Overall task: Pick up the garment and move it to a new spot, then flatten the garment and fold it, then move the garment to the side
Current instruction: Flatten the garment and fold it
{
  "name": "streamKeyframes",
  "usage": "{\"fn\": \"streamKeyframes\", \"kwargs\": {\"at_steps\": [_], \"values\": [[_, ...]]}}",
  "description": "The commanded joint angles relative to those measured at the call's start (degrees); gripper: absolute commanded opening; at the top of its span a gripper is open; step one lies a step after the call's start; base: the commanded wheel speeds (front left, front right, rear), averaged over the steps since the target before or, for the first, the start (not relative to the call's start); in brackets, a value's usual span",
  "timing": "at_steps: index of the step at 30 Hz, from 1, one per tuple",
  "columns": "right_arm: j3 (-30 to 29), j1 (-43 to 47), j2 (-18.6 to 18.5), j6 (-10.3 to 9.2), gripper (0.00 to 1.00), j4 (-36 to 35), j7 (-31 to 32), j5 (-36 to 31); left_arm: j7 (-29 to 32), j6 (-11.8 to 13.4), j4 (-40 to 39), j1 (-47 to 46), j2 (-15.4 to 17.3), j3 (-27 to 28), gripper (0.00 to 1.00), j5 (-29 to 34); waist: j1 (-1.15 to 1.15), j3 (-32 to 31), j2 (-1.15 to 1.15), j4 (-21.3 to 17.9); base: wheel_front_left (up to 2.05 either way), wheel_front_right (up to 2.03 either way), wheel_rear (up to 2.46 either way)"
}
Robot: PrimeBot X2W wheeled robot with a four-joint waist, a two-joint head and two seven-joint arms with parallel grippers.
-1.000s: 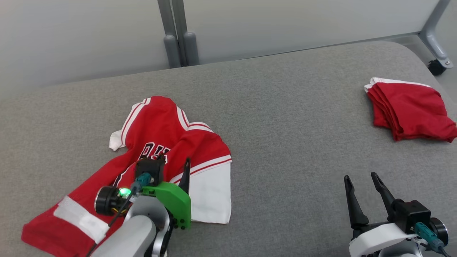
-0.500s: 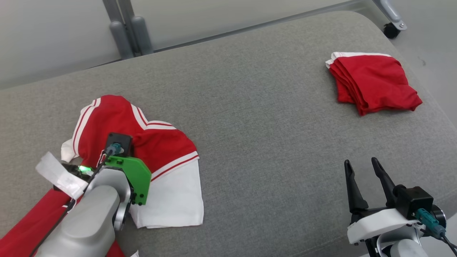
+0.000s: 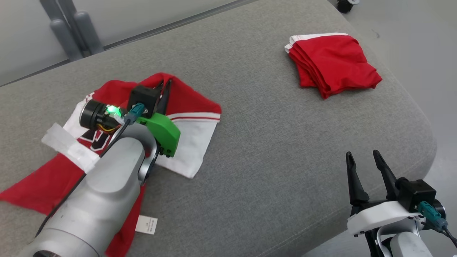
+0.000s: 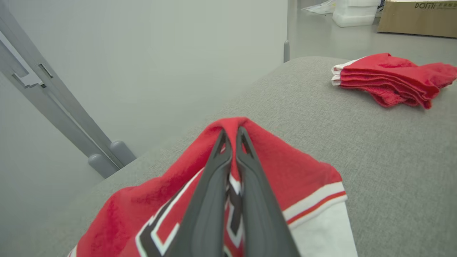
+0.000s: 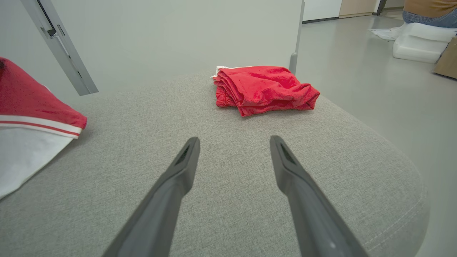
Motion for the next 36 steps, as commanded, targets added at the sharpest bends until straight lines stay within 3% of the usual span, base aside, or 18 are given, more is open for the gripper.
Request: {"fn": "streamKeyframes", "kwargs": {"at_steps": [1, 7, 9, 10, 11, 15, 19, 22, 26, 31, 36], "values": [[0.0, -0.4, 0.1, -0.09, 1.0, 0.2, 0.0, 0.2, -0.6, -0.7, 0.3, -1.6, -0.6, 0.3, 0.0, 0.4, 0.0, 0.9, 0.0, -2.3, 0.0, 0.0, 0.0], [0.2, 0.2, 0.2, -0.09, 1.0, 1.0, 0.0, 0.6, -1.0, -2.0, 3.3, -3.3, -1.7, 0.7, 0.0, 1.7, 0.0, 1.2, 0.0, -4.6, 0.0, 0.0, 0.0], [0.3, 0.3, 0.2, -0.09, 1.0, 1.2, 0.0, 0.6, -1.0, -2.1, 4.5, -3.3, -2.1, 1.4, 0.33, 1.4, 0.0, 1.2, 0.0, -4.9, 0.0, 0.0, 0.0], [0.3, 0.3, 0.2, -0.09, 1.0, 1.4, 0.0, 0.6, -1.0, -1.8, 4.8, -3.1, -2.3, 2.4, 0.81, 0.7, 0.0, 1.1, 0.0, -5.0, 0.0, 0.0, 0.0], [0.3, 0.4, 0.2, -0.09, 1.0, 1.5, 0.0, 0.6, -1.0, -1.1, 4.6, -2.9, -2.4, 3.4, 1.0, 0.7, 0.0, 1.0, 0.0, -5.0, 0.0, 0.0, 0.0], [-0.6, 0.9, 0.3, -0.09, 1.0, 1.3, 0.0, 0.4, -0.9, 1.6, 0.7, -0.6, -2.9, 7.0, 1.0, 1.9, 0.0, -0.1, 0.0, -3.9, 0.0, 0.0, 0.0], [-1.6, 1.8, 0.2, -0.09, 1.0, 0.4, 0.0, -0.4, -0.9, 4.3, -8.0, 5.5, -2.9, 12.7, 1.0, 2.9, 0.0, -2.3, 0.0, -1.3, 0.0, 0.0, 0.0], [-1.6, 2.6, 0.2, -0.09, 1.0, -0.3, 0.0, -1.3, -0.9, 6.6, -16.9, 12.6, -3.0, 17.9, 1.0, 5.3, 0.0, -4.2, 0.0, 0.9, 0.0, 0.0, 0.0], [-1.1, 3.7, -0.6, -0.09, 1.0, -1.5, 0.0, -2.3, -0.9, 7.8, -26.7, 24.1, -3.7, 23.5, 1.0, 8.0, 0.0, -6.8, 0.0, 4.5, 0.0, 0.0, 0.0], [-1.5, 5.2, -1.7, -0.09, 1.0, -2.8, 0.0, -3.2, -0.9, 6.6, -36.2, 37.7, -5.1, 28.8, 1.0, 11.6, 0.0, -9.4, 0.0, 10.3, 0.0, 0.0, 0.0], [-2.0, 6.5, -2.3, -0.09, 1.0, -3.5, 0.0, -3.6, -0.9, 4.9, -40.1, 47.4, -6.5, 33.8, 1.0, 14.6, 0.0, -10.8, 0.0, 16.1, 0.0, 0.0, 0.0]]}}
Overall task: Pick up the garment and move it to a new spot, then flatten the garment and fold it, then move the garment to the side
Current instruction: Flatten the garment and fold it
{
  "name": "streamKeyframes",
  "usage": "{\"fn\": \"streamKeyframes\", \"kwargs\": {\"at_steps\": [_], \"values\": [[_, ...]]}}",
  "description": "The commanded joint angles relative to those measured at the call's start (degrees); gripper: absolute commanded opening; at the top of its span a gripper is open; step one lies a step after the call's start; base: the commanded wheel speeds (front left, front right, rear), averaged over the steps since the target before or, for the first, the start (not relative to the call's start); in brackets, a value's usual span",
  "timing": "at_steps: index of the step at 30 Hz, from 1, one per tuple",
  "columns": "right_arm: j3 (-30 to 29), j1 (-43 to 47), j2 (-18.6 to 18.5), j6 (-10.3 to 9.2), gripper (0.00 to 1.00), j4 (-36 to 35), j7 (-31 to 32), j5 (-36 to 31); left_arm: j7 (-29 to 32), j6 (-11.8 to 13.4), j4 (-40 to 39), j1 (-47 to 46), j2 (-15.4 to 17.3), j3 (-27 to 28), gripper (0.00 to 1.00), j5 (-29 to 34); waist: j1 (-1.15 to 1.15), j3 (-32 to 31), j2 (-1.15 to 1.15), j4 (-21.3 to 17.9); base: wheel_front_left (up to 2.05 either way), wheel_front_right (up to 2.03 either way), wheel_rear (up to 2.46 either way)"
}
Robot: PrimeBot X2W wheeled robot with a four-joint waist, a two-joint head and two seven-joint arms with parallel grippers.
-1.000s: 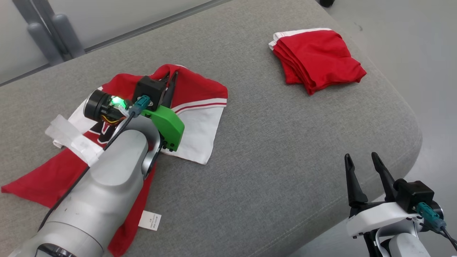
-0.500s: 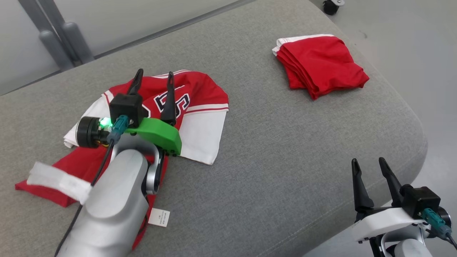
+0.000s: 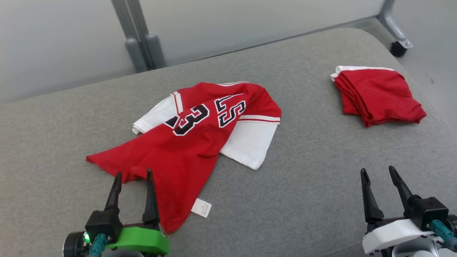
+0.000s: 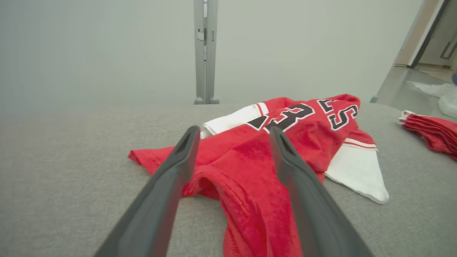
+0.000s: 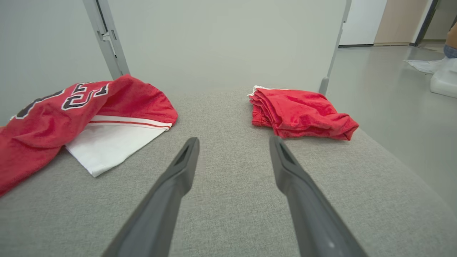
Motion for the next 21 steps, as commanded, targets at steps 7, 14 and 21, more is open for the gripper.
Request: {"fn": "streamKeyframes", "kwargs": {"at_steps": [7, 14, 21], "values": [[0.7, 2.1, -1.5, -0.09, 1.0, 0.7, 0.0, -1.4, 0.0, -4.3, -1.0, 8.9, -2.1, 5.5, 1.0, 3.4, 0.0, -5.2, 0.0, 12.6, 0.0, 0.0, 0.0], [1.9, 2.7, -1.1, -0.09, 1.0, 1.1, 0.0, -1.5, 0.0, -6.9, 0.7, 13.3, -2.7, 9.7, 1.0, 4.2, 0.0, -6.3, 0.0, 14.7, 0.0, 0.0, 0.0], [2.7, 3.0, -0.3, -0.09, 1.0, 1.2, 0.0, -1.4, 0.0, -7.7, 0.5, 14.1, -2.9, 11.3, 1.0, 3.5, 0.0, -6.7, 0.0, 15.4, 0.0, 0.0, 0.0]]}}
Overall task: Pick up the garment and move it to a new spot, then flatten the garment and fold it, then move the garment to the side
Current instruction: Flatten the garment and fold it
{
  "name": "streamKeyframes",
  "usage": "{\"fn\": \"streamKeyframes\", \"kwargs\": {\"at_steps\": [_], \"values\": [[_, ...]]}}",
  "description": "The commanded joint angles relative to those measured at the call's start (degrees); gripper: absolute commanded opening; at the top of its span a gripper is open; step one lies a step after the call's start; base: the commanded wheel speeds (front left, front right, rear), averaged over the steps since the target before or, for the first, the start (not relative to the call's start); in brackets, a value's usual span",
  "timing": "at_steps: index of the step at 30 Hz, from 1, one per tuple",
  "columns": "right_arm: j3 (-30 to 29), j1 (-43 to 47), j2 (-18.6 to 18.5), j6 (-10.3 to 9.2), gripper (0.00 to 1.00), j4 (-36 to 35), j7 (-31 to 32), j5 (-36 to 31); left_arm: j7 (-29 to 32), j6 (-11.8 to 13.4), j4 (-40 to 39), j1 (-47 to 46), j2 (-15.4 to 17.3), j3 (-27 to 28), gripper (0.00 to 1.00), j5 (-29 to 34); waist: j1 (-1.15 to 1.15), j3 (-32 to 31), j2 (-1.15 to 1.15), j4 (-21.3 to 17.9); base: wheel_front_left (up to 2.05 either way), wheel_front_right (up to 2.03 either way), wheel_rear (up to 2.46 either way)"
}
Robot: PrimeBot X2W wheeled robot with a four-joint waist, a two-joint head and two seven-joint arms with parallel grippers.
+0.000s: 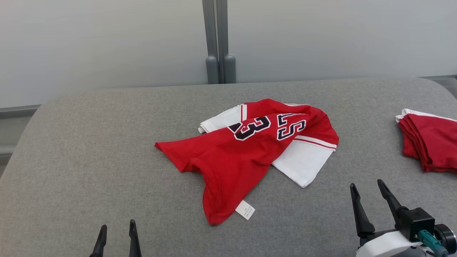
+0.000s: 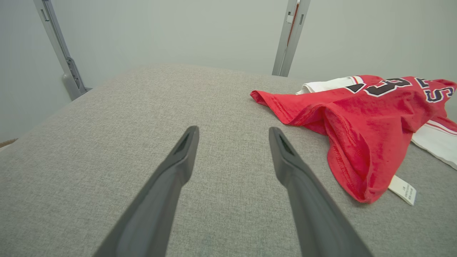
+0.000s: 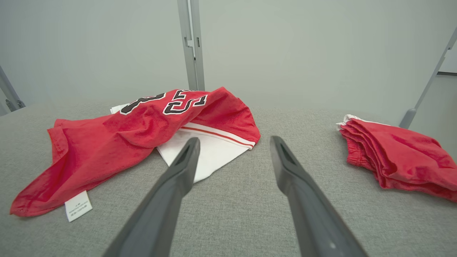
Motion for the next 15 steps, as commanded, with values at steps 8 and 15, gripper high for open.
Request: {"fn": "streamKeyframes", "kwargs": {"at_steps": [8, 15], "values": [[1.2, -2.6, 0.3, -0.09, 1.0, 2.8, 0.0, 1.6, 0.0, -0.1, 0.5, -1.3, -0.1, -4.1, 1.0, -1.9, 0.0, 0.8, 0.0, -0.9, 0.0, 0.0, 0.0], [8.5, -14.3, -3.4, -0.1, 1.0, 16.0, 7.5, 5.7, 8.0, -2.0, 5.5, -8.2, 0.0, -14.9, 1.0, -5.2, 0.0, 4.8, 0.0, -1.9, 0.0, 0.0, 0.0]]}}
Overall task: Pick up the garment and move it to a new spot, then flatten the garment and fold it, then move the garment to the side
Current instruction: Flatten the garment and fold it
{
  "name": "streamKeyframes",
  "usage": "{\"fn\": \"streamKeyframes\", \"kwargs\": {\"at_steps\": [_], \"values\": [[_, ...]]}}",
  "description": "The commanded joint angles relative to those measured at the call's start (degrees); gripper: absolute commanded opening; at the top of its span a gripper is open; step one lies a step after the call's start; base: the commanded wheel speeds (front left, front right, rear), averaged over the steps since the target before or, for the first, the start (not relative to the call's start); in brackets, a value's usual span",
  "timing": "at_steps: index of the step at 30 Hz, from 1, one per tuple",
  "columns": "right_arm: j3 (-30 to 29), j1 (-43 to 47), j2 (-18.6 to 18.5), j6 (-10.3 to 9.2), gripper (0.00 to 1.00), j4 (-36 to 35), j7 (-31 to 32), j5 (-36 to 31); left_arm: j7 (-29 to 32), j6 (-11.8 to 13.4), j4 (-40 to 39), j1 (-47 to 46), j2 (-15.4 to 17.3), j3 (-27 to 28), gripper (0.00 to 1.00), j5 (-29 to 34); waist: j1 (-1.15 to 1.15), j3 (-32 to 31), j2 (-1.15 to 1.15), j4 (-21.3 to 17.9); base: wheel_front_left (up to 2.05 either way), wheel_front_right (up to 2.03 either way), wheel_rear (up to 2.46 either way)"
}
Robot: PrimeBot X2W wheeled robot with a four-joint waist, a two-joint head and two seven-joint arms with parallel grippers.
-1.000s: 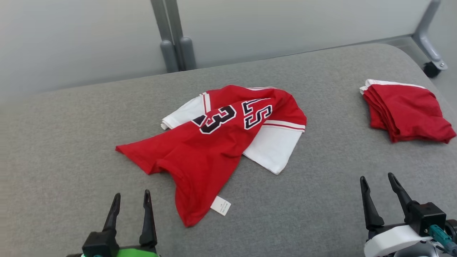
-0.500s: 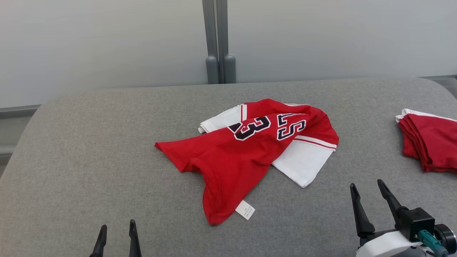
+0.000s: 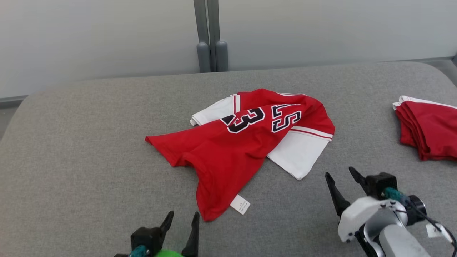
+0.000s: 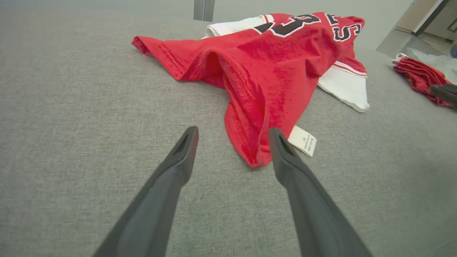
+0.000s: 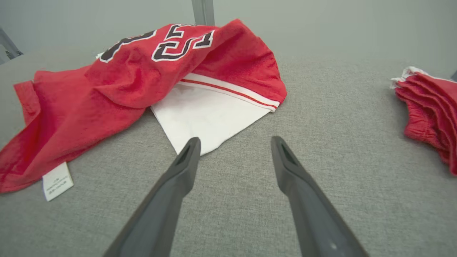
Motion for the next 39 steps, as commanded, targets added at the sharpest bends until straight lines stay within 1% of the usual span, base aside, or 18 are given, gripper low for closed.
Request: {"fn": "streamKeyframes", "kwargs": {"at_steps": [1, 4, 5, 7, 8, 10, 20, 24, 28, 29, 30, 31, 32, 33, 37, 38, 39], "values": [[1.2, -2.8, -0.8, -0.11, 1.0, 1.9, 2.3, 1.0, 1.5, 0.3, 0.3, -1.9, 0.2, -1.1, 1.0, -1.6, 0.0, 2.8, 0.0, -0.4, 0.0, 0.0, 0.0], [2.8, -8.2, -0.6, -0.09, 1.0, 6.3, 6.6, 3.1, 3.9, 2.4, 1.8, -5.4, 0.2, -3.5, 1.0, -2.7, 0.0, 5.1, 0.0, -0.2, 0.0, 0.0, 0.0], [3.2, -9.4, -0.3, -0.1, 1.0, 7.5, 7.7, 4.1, 4.4, 2.6, 2.2, -6.2, 0.2, -4.2, 1.0, -3.3, 0.0, 5.7, 0.0, -0.1, 0.0, 0.0, 0.0], [2.8, -12.1, 0.6, -0.1, 1.0, 9.9, 9.5, 7.0, 5.1, 4.0, 3.5, -7.8, 0.2, -5.3, 1.0, -5.6, 0.0, 6.8, 0.0, 0.2, 0.0, 0.0, 0.0], [2.8, -13.5, 0.7, -0.11, 1.0, 11.0, 10.3, 7.8, 5.4, 4.4, 4.3, -9.0, 0.2, -6.3, 1.0, -5.3, 0.0, 7.5, 0.0, 0.5, 0.0, 0.0, 0.0], [2.9, -15.4, 1.1, -0.1, 1.0, 13.0, 11.4, 8.9, 5.2, 5.3, 5.6, -10.6, 0.2, -7.3, 1.0, -7.0, 0.0, 8.4, 0.0, 1.0, 0.0, 0.0, 0.0], [7.1, -20.5, 2.0, -0.07, 1.0, 20.0, 15.6, 10.4, 4.6, 7.6, 11.5, -16.0, 0.2, -12.8, 1.0, -12.4, 0.0, 9.8, 0.0, 2.9, 0.0, 0.0, 0.0], [9.2, -21.6, 2.6, -0.04, 1.0, 21.2, 16.8, 11.4, 4.8, 7.2, 13.1, -17.3, 0.2, -15.3, 1.0, -14.4, 0.0, 10.1, 0.0, 3.0, 0.0, 0.0, 0.0], [11.4, -21.9, 2.8, -0.02, 1.0, 22.3, 17.2, 11.9, 5.7, 7.5, 15.2, -18.4, 0.2, -17.8, 1.0, -16.6, 0.0, 10.2, 0.0, 2.8, 0.0, 0.0, 0.0], [11.9, -21.8, 2.8, 0.0, 1.0, 22.6, 17.2, 12.0, 6.0, 7.5, 15.6, -18.5, 0.2, -18.4, 0.66, -17.1, 0.0, 10.2, 0.0, 2.7, 0.0, 0.0, 0.0], [12.3, -21.6, 2.9, 0.03, 1.0, 23.0, 16.9, 12.3, 6.4, 7.1, 16.2, -18.7, 0.1, -19.3, 0.39, -17.5, 0.0, 10.1, 0.0, 2.5, 0.0, 0.0, 0.0], [12.6, -21.5, 3.0, 0.03, 0.88, 23.2, 16.7, 12.5, 6.5, 7.0, 16.6, -18.8, 0.1, -19.7, 0.24, -18.2, 0.0, 10.0, 0.0, 2.4, 0.0, 0.0, 0.0], [12.7, -21.4, 2.9, 0.03, 0.24, 23.6, 16.0, 12.8, 6.7, 6.9, 17.1, -18.8, 0.1, -20.3, 0.0, -18.9, 0.0, 9.7, 0.0, 2.2, 0.0, 0.0, 0.0], [12.7, -21.2, 2.8, 0.02, 0.0, 23.7, 15.3, 12.9, 6.8, 6.8, 17.5, -18.9, 0.1, -20.6, 0.0, -19.3, 0.0, 9.5, 0.0, 2.0, 0.0, 0.0, 0.0], [12.1, -20.3, 2.3, -0.08, 0.0, 23.8, 12.0, 15.0, 6.3, 5.7, 18.9, -18.2, 0.2, -20.8, 0.0, -22.7, 0.0, 8.0, 0.0, 1.1, 0.0, 0.0, 0.0], [12.0, -20.2, 1.5, -0.09, 0.0, 23.3, 11.0, 15.6, 5.6, 5.5, 18.6, -17.7, 0.2, -19.6, 0.0, -24.4, 0.0, 7.4, 0.0, 0.7, 0.0, 0.0, 0.0], [12.1, -19.9, 0.6, -0.11, 0.0, 22.6, 10.1, 15.6, 5.1, 5.6, 18.4, -17.4, 0.2, -18.9, 0.0, -24.7, 0.0, 6.9, 0.0, 0.5, 0.0, 0.0, 0.0]]}}
